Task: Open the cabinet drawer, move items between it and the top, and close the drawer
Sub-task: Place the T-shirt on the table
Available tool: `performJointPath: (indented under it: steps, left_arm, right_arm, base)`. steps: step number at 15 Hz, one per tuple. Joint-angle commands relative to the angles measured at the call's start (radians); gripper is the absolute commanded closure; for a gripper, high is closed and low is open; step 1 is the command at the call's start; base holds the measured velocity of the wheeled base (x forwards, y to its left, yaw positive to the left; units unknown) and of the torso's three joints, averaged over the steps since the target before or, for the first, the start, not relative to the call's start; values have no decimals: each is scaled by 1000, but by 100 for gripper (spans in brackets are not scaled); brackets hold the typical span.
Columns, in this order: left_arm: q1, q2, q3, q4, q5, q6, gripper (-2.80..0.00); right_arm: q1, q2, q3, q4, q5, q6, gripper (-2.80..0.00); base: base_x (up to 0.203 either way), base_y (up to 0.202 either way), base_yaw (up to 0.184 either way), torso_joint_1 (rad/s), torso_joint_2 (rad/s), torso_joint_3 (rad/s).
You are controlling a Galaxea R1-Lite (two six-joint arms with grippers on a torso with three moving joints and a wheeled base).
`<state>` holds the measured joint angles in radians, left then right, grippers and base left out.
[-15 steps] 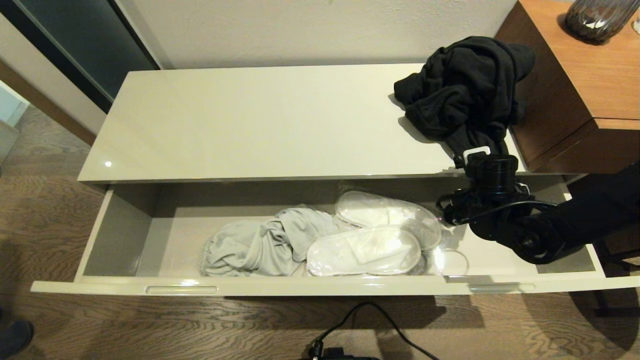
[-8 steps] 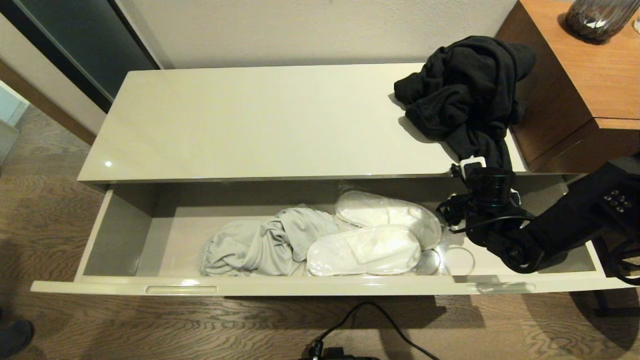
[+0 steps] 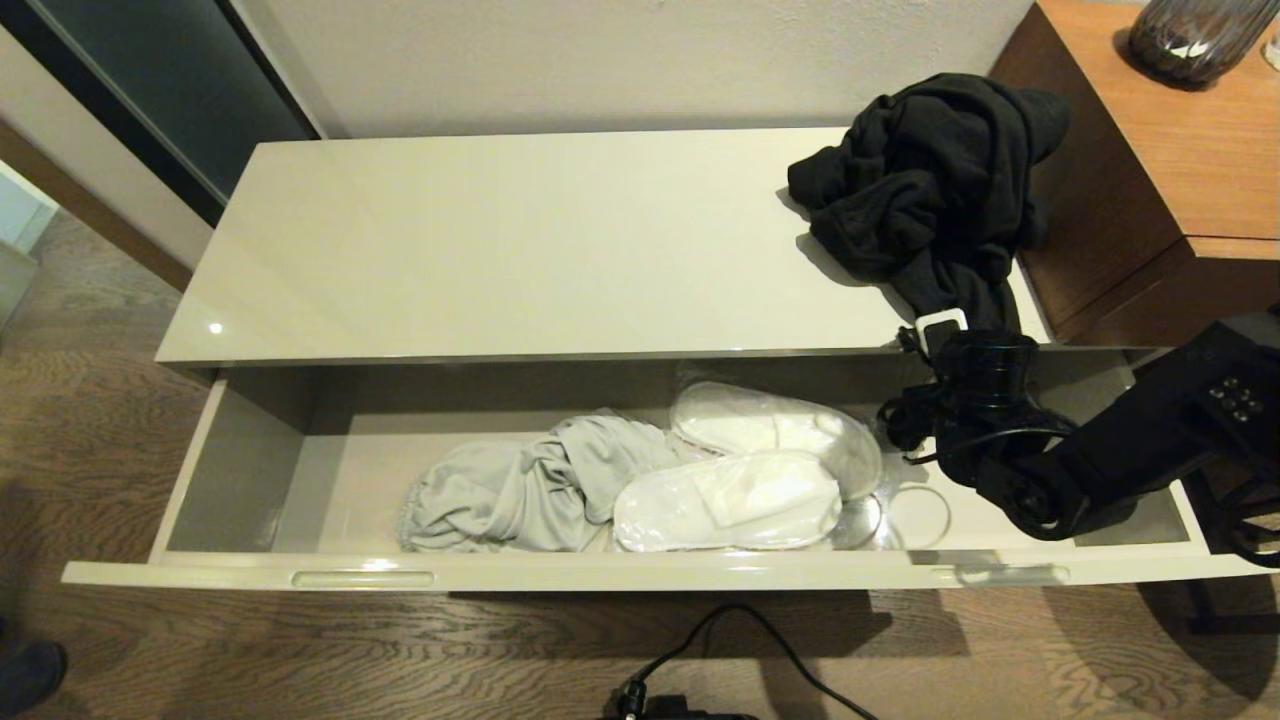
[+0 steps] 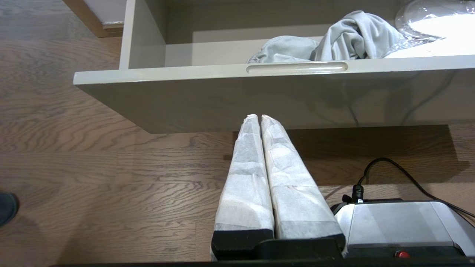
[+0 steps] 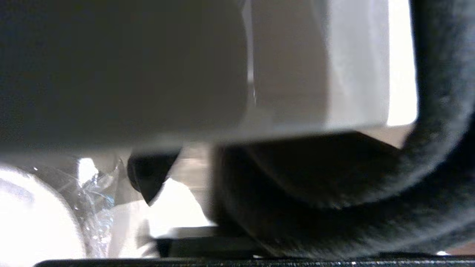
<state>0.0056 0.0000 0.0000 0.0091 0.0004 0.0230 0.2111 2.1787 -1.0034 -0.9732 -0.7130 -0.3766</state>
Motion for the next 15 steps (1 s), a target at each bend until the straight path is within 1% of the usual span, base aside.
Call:
performJointPath:
  steps: [1, 3, 5, 7, 8, 9, 12, 13, 15]
  left_arm:
    - [1, 2, 0, 0, 1, 0, 0]
    - [1, 2, 0, 0, 0, 0, 0]
    - [1, 2, 0, 0, 1, 0, 0]
    - [1, 2, 0, 0, 1, 0, 0]
    - [1, 2, 0, 0, 1, 0, 0]
    - [1, 2, 0, 0, 1, 0, 0]
    - [1, 2, 0, 0, 1, 0, 0]
    - [1, 2, 0, 0, 1, 0, 0]
    - [1, 2, 0, 0, 1, 0, 0]
  right_arm:
    - [1, -25, -1, 5, -3, -13, 0]
    - [8, -112, 1, 49, -1, -27, 0]
    - [19, -136, 2, 88, 0, -31, 0]
    - [41, -240, -5, 171, 0, -31, 0]
    - [53, -306, -26, 248, 0, -31, 0]
    - [61, -349, -87, 348, 0, -31, 0]
    - [76, -388, -368, 645, 6, -32, 0]
    - [78, -385, -481, 734, 13, -32, 0]
    - [80, -361, -784, 933, 30, -37, 0]
  base:
    - [0, 0, 0, 0, 0, 0]
    - [0, 0, 0, 0, 0, 0]
    - [0, 0, 0, 0, 0, 0]
    - [0, 0, 0, 0, 0, 0]
    - [0, 0, 0, 0, 0, 0]
    - [0, 0, 0, 0, 0, 0]
    - [0, 0, 0, 0, 0, 0]
    - [0, 0, 0, 0, 0, 0]
    - [0, 0, 0, 0, 0, 0]
